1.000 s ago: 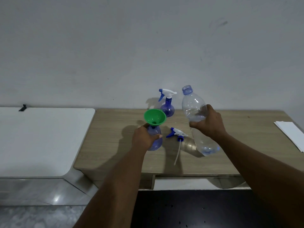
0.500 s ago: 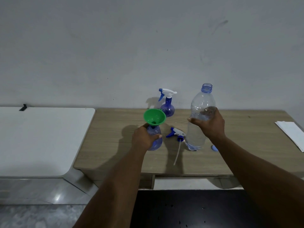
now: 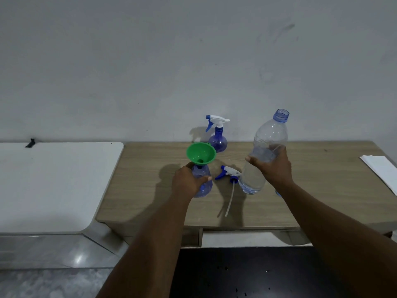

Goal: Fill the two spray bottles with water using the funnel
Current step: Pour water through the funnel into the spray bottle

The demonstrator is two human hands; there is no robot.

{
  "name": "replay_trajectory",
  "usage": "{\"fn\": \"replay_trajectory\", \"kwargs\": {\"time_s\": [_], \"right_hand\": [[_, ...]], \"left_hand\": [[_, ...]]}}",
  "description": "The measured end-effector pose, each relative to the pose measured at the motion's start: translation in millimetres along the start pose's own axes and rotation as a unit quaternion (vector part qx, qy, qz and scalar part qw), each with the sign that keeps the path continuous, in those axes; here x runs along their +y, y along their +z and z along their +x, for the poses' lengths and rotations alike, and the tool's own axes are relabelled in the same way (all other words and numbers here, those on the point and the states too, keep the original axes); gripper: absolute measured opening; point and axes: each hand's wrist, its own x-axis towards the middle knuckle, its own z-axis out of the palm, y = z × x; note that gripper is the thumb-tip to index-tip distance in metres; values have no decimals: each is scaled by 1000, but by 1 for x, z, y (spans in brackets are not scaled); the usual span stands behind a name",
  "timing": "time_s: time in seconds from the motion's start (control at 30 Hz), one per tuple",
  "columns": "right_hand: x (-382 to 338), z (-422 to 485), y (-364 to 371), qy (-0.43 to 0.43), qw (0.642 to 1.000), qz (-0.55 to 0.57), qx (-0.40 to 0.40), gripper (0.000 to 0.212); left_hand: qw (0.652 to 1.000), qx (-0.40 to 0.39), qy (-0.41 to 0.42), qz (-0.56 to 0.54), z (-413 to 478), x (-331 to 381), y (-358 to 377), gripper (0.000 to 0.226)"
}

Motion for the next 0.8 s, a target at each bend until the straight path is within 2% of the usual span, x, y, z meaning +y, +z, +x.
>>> {"fn": "replay_trajectory", "kwargs": {"time_s": [0.23, 0.33, 0.43, 0.5, 0.53, 0.6, 0.7, 0.8], "right_hand": [[21, -11, -3, 29, 998, -31, -39, 104], [22, -22, -4, 40, 997, -64, 15, 103], [16, -40, -2, -4, 985, -111, 130, 71], [9, -53, 4, -91, 979, -105, 147, 49], [4, -59, 10, -139, 977, -103, 127, 41], [-8, -66, 27, -216, 968, -111, 61, 40], [-43, -61, 52, -274, 953, -125, -27, 59], [-84, -44, 70, -263, 944, -173, -101, 81]], "left_hand": [[1000, 6, 3, 6, -3, 0, 2, 56], [1000, 9, 1, 7, -3, 0, 3, 57], [1000, 8, 1, 10, -2, -2, 3, 58], [1000, 5, 1, 14, -2, -4, 4, 59], [1000, 6, 3, 18, -2, -3, 3, 59], [1000, 11, 2, 29, -3, -2, 3, 58], [999, -1, -24, 40, -4, 1, 3, 50], [999, -27, -34, 1, -7, 4, 3, 35]]}}
